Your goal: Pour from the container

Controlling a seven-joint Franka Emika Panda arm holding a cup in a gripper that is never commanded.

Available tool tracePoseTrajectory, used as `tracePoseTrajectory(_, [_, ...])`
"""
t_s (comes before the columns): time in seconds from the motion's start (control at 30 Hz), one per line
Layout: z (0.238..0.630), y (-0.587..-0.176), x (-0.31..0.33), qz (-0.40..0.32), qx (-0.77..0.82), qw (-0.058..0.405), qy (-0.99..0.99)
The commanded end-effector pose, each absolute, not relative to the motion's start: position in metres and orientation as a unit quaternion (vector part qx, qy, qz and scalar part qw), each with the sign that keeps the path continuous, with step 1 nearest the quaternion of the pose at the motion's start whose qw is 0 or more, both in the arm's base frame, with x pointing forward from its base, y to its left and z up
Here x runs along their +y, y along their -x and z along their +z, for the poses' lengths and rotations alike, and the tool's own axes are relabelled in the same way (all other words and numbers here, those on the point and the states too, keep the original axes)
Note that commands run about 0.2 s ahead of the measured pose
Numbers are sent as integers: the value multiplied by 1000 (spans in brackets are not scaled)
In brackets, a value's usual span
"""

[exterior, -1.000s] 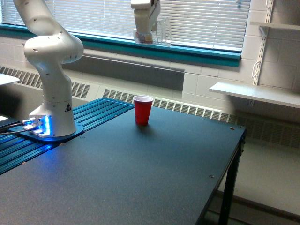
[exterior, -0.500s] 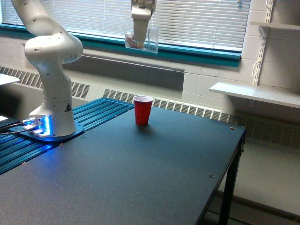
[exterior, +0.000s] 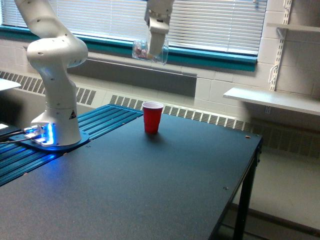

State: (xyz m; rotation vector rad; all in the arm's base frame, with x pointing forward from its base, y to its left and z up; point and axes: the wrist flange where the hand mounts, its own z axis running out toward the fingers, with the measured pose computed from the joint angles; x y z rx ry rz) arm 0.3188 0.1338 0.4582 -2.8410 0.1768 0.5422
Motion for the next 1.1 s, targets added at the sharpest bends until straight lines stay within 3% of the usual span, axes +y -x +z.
tracePoseTrajectory(0.03, [448, -319, 155, 192, -15, 113, 975])
tracePoseTrajectory(0.8, [414, -301, 185, 183, -173, 42, 967])
tracePoseTrajectory(1.1, [406, -289, 186, 160, -239, -10, 958])
